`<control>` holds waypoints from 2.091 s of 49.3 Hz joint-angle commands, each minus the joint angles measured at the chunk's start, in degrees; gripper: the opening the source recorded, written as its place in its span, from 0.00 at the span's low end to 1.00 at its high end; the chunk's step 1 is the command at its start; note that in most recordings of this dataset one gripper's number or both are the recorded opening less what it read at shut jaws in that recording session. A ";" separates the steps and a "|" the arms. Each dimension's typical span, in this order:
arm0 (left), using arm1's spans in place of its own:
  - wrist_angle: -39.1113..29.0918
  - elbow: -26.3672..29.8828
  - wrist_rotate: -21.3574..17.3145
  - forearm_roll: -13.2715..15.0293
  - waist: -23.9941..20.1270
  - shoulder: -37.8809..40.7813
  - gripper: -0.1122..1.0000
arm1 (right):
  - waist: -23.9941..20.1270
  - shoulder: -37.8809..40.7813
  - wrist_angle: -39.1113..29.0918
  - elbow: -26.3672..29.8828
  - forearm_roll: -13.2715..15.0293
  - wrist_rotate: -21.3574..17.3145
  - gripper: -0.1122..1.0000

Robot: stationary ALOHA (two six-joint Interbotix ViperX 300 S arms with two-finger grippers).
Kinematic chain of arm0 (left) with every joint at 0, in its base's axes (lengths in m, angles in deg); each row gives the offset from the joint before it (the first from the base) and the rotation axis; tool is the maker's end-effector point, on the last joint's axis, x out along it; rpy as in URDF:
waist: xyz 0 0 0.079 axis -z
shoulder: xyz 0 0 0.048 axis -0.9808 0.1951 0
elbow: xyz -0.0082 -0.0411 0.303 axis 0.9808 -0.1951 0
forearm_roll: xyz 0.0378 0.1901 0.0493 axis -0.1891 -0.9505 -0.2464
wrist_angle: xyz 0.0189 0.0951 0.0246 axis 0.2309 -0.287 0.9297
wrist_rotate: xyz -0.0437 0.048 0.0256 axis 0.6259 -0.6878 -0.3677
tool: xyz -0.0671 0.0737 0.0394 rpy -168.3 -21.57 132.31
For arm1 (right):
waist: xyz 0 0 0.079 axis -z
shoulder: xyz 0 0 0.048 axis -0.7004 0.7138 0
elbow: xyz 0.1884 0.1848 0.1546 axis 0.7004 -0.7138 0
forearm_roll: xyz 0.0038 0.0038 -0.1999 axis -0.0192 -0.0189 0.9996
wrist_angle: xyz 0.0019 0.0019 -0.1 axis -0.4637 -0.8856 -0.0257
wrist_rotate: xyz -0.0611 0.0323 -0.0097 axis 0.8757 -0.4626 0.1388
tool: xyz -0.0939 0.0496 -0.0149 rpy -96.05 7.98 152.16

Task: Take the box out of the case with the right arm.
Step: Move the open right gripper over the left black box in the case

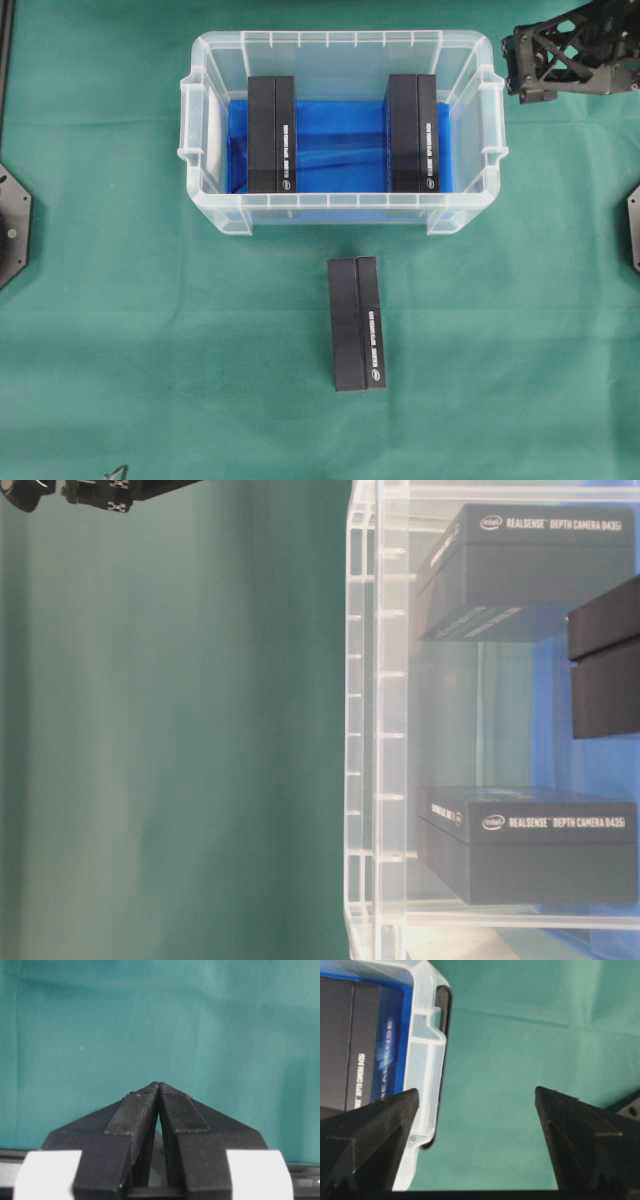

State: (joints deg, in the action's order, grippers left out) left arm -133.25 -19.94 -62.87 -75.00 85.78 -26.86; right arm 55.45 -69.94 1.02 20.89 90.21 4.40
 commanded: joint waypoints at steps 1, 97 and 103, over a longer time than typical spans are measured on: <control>0.26 0.62 -0.09 -0.09 0.09 0.18 0.12 | 0.00 -0.88 0.35 0.53 -0.18 0.09 0.93; 0.26 0.62 -0.09 -0.09 0.09 -0.35 0.12 | -4.57 43.51 4.57 52.82 -7.38 1.23 0.94; 0.18 0.62 0.00 -0.09 0.18 -0.62 0.12 | -4.48 43.51 4.75 52.82 -7.29 1.23 0.94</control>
State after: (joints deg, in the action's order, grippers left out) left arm -133.25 -20.03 -62.87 -75.00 85.78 -27.38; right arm 50.96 -25.03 5.59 72.30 82.91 5.72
